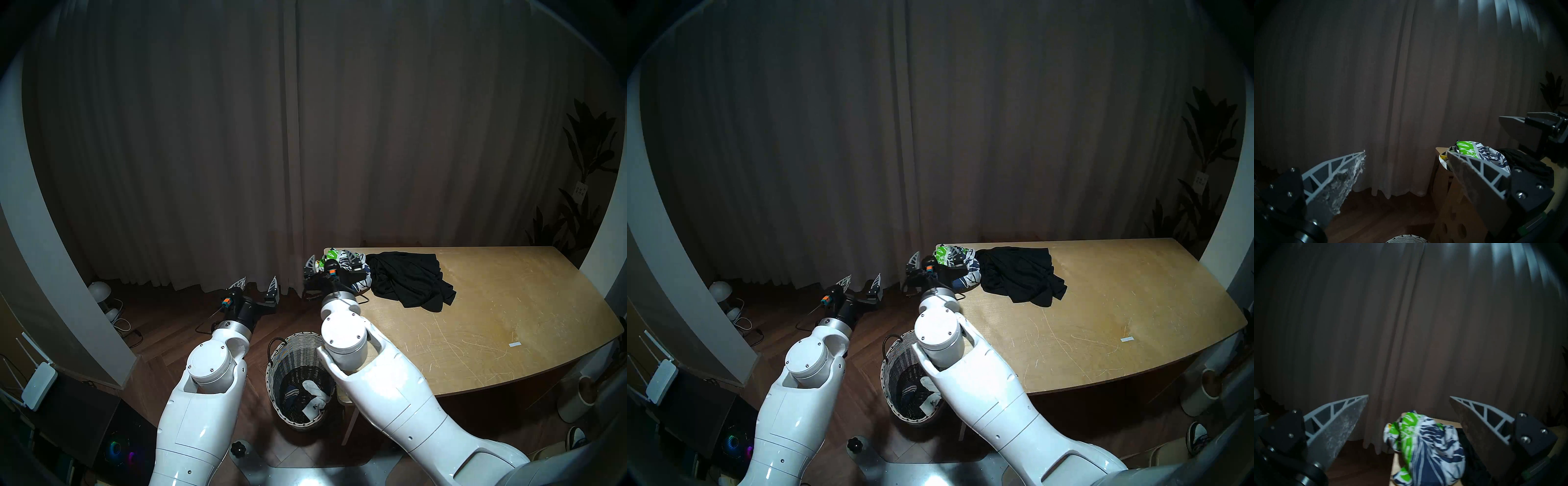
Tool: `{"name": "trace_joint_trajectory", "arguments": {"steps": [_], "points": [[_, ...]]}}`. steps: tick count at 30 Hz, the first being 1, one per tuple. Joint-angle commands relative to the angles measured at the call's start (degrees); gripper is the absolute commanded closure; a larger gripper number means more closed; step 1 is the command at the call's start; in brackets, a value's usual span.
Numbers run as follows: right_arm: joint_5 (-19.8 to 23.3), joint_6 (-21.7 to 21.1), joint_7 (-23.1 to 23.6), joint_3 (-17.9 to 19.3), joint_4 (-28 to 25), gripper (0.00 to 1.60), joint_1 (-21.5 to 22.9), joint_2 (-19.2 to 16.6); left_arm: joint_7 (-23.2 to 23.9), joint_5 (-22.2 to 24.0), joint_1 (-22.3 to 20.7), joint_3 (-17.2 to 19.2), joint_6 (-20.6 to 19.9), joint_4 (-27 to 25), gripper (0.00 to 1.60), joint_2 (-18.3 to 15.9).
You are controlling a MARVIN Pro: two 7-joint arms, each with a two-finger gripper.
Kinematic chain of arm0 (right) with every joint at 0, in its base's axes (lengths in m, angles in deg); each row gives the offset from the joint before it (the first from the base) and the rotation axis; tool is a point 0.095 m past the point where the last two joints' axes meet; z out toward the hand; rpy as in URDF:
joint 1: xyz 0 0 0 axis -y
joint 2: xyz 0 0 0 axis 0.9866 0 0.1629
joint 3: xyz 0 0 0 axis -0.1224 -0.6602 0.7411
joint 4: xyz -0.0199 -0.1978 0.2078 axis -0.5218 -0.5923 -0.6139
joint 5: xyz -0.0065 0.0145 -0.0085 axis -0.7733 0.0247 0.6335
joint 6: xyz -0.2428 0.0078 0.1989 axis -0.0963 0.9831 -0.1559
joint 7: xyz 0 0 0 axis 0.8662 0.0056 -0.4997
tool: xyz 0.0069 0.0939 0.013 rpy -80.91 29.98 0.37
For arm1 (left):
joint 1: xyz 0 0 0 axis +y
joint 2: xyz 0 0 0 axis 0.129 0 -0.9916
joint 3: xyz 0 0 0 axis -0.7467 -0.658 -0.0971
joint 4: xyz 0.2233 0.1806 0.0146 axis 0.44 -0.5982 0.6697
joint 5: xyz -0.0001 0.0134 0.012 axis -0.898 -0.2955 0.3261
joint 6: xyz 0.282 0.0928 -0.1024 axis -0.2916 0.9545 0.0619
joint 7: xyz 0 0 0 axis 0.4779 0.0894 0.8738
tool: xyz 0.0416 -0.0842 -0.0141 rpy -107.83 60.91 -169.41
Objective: Toss clothes into the laundry hamper
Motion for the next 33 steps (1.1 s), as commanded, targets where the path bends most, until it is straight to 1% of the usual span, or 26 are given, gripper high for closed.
{"name": "trace_joint_trajectory", "arguments": {"steps": [1,2,3,5,6,8,10,13,14,16,17,19,20,21,23,24,25,26,31,33], "points": [[2.2,0.3,-3.9,6.2,-5.3,0.00,-6.9,-5.4,1.4,-1.5,-5.7,-3.0,-1.1,-0.4,0.00,0.2],[2.6,0.4,-4.5,7.3,-5.5,0.00,-7.6,-6.0,1.6,-1.7,-6.4,-3.7,-1.4,0.0,0.00,0.4],[2.6,0.4,-4.5,7.3,-5.5,0.00,-7.6,-6.0,1.6,-1.7,-6.4,-3.7,-1.4,0.0,0.00,0.4],[3.3,0.6,-5.3,9.5,-6.4,0.00,-9.8,-7.1,2.0,-2.0,-8.0,-5.0,-2.1,1.1,0.00,0.9],[3.9,0.5,-5.9,9.9,-5.5,0.00,-9.2,-7.6,2.1,-2.3,-7.6,-5.6,-2.3,0.7,0.00,1.4],[4.6,0.8,-6.1,11.9,-6.1,0.00,-11.8,-8.3,2.5,-2.7,-9.7,-7.2,-3.3,2.0,0.00,2.1],[5.5,0.8,-6.5,12.9,-5.2,0.00,-12.5,-8.8,2.6,-3.3,-9.9,-8.3,-4.0,2.2,0.00,3.1],[6.8,1.1,-6.6,14.7,-5.2,0.00,-14.5,-9.3,2.6,-4.2,-12.2,-9.8,-5.5,4.4,0.00,4.5],[7.1,1.2,-6.6,15.1,-5.1,0.00,-14.8,-9.5,2.6,-4.6,-11.8,-10.1,-5.7,4.3,0.00,5.0],[7.8,1.4,-6.7,16.1,-5.2,0.00,-15.6,-9.7,2.7,-4.9,-13.8,-10.8,-6.8,6.1,0.00,6.0],[8.1,1.5,-6.7,16.4,-5.2,0.00,-15.8,-9.9,2.7,-5.0,-13.3,-10.9,-7.0,6.0,0.00,6.3],[8.7,1.7,-6.7,17.1,-5.2,0.00,-16.6,-10.2,2.8,-5.3,-15.2,-11.5,-8.1,8.0,0.00,7.4],[8.9,1.7,-6.7,17.5,-5.0,0.00,-16.8,-10.4,3.1,-5.0,-14.7,-11.9,-8.3,7.9,0.00,7.0],[9.5,1.9,-6.7,18.3,-4.9,0.00,-17.3,-10.8,3.4,-5.4,-16.7,-12.8,-9.4,10.1,0.00,8.1],[9.7,2.0,-6.7,18.6,-4.8,0.00,-17.5,-11.0,3.5,-5.3,-16.0,-13.2,-9.4,9.8,0.00,7.6],[10.0,2.1,-6.7,18.8,-4.9,0.00,-17.7,-11.0,3.5,-5.5,-18.1,-13.6,-10.3,11.7,0.00,8.8],[10.2,2.1,-6.7,19.0,-4.9,0.00,-17.9,-11.0,3.7,-5.4,-16.8,-14.1,-10.2,11.0,0.00,8.0],[10.4,2.2,-6.6,19.1,-4.9,0.00,-18.0,-11.1,3.6,-5.6,-18.3,-14.3,-10.8,12.5,0.00,8.8],[11.4,2.5,-6.5,19.7,-5.1,0.00,-18.6,-11.3,3.8,-5.9,-20.3,-14.9,-12.2,14.9,0.00,9.9],[11.8,2.6,-6.5,19.8,-5.2,0.00,-18.8,-11.4,3.7,-6.2,-21.8,-14.9,-13.0,16.2,0.00,10.7]]}}
